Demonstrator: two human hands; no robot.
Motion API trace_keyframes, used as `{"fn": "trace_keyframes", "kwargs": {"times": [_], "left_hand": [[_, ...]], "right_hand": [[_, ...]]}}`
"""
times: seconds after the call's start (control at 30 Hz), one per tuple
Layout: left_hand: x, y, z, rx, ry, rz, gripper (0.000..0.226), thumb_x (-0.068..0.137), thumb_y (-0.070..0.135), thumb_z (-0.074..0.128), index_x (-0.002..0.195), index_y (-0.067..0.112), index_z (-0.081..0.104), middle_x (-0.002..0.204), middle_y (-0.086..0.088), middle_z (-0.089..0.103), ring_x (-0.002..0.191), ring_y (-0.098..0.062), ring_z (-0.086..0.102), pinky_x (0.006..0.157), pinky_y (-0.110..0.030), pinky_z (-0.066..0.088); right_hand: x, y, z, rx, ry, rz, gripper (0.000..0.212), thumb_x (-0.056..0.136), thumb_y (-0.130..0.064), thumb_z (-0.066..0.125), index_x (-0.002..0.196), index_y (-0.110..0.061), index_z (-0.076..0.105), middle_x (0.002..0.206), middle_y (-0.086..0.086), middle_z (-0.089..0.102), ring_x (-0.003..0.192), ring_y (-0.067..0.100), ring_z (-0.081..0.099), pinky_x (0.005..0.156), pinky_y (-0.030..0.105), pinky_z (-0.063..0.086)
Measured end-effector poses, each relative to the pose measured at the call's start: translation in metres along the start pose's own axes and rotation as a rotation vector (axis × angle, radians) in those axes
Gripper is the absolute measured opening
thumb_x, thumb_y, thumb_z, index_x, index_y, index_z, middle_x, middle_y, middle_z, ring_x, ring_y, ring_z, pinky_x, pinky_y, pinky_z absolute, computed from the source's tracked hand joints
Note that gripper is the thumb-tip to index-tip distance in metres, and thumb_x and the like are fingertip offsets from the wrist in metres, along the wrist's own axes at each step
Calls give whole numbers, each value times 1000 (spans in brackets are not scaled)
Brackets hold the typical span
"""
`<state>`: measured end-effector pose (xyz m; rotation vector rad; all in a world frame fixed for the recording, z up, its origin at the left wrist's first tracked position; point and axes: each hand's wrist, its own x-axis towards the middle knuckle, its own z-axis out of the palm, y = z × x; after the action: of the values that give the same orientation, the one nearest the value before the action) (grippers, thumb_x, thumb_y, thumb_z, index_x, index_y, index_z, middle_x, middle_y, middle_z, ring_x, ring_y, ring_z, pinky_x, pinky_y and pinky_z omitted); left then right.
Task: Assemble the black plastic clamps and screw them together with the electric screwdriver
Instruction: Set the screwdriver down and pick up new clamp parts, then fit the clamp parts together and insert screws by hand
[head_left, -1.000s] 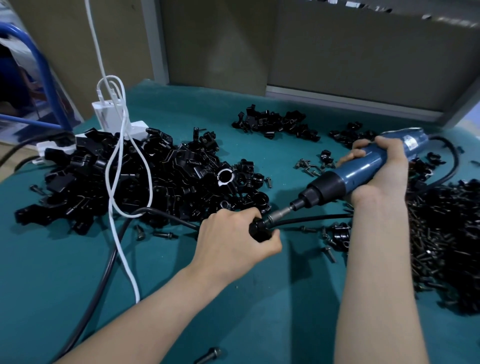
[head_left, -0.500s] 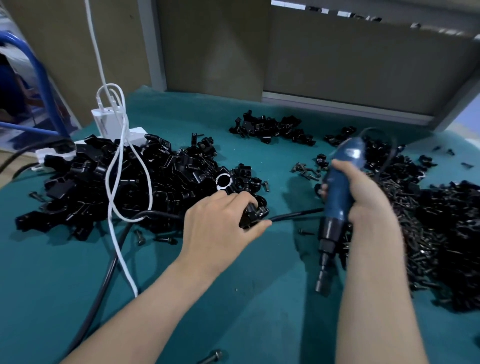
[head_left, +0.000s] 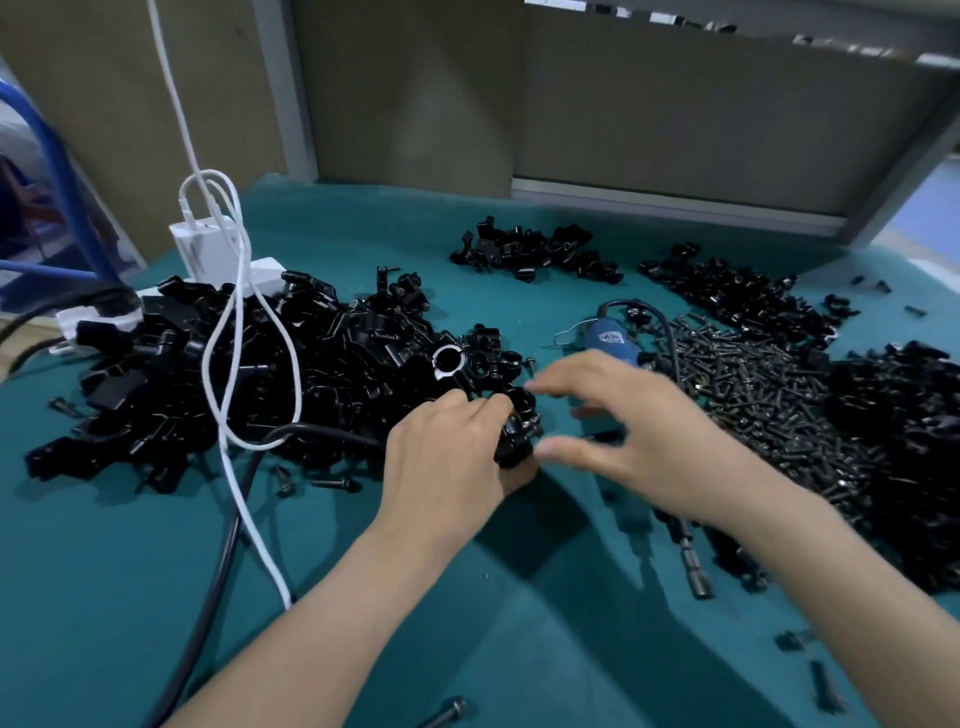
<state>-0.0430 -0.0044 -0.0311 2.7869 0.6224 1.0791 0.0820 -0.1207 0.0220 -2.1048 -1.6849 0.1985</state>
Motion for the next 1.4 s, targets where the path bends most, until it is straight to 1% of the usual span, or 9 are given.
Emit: {"fn": "trace_keyframes", "kwargs": {"times": [0.07, 0.2, 0.4, 0.57, 0.7, 0.97, 1.07, 1.17, 1.4], "left_hand": [[-2, -1, 1, 5, 15, 42, 41, 52, 43, 90, 67, 15, 63, 51, 5, 55, 50, -21, 53, 51, -18, 23], [-4, 3, -1, 0, 18, 117, 41, 46, 38, 87, 64, 14, 58, 51, 4, 49, 46, -21, 47, 51, -23, 18], [-6, 8, 2, -35, -19, 120, 41, 42, 30, 88, 59, 16, 53, 49, 4, 49, 47, -21, 47, 47, -24, 28], [-7, 11, 4, -97, -47, 133, 43, 41, 27, 90, 57, 14, 52, 47, 3, 47, 45, -21, 45, 50, -20, 26], [-7, 16, 1, -86, -73, 136, 45, 37, 29, 91, 56, 15, 52, 46, 4, 46, 44, -20, 45, 49, -20, 20], [-7, 20, 3, -71, -85, 133, 40, 49, 36, 89, 59, 16, 56, 48, 5, 48, 47, -20, 48, 51, -17, 22], [-8, 18, 1, -94, -51, 142, 32, 70, 44, 64, 62, 15, 55, 50, 5, 48, 47, -19, 47, 48, -19, 24], [-6, 17, 1, -99, -56, 107, 32, 74, 43, 46, 66, 14, 58, 53, 5, 53, 50, -20, 49, 48, -22, 26], [-4, 11, -1, -122, -53, 71, 32, 70, 44, 51, 69, 14, 61, 51, 4, 51, 50, -21, 50, 48, -20, 24]], "right_hand": [[-10, -13, 1, -127, -117, -49, 70, 78, -68, 37, 128, -22, 54, 118, -14, 51, 105, 2, 51, 94, 16, 40], [-11, -23, 3, -371, -118, -74, 58, 88, -58, 31, 112, -12, 56, 104, -1, 52, 86, 18, 54, 80, 30, 42], [-11, -25, 3, -465, -201, -118, 43, 99, -50, 29, 110, -16, 54, 94, -7, 39, 94, 20, 54, 82, 35, 44], [-11, -25, -1, -375, -147, -223, 32, 99, -37, 48, 93, -10, 63, 83, 4, 54, 78, 27, 57, 71, 42, 47], [-15, -25, -1, -328, -78, -222, 25, 88, -28, 62, 72, -9, 64, 67, 4, 57, 60, 23, 55, 55, 26, 34], [-19, -22, -3, -342, -91, -183, 27, 90, -33, 61, 75, -11, 65, 68, -3, 55, 62, 19, 53, 57, 26, 31], [-19, -19, -1, -275, -84, -110, 31, 93, -42, 56, 78, -15, 56, 68, -14, 41, 61, 9, 42, 60, 24, 28], [-15, -15, 0, -222, -103, 1, 35, 88, -56, 46, 76, -22, 47, 68, -14, 41, 64, 5, 40, 62, 25, 32], [-9, -20, 2, -266, -193, -5, 35, 93, -53, 42, 70, -33, 27, 69, -15, 35, 66, 8, 37, 65, 27, 32]]}}
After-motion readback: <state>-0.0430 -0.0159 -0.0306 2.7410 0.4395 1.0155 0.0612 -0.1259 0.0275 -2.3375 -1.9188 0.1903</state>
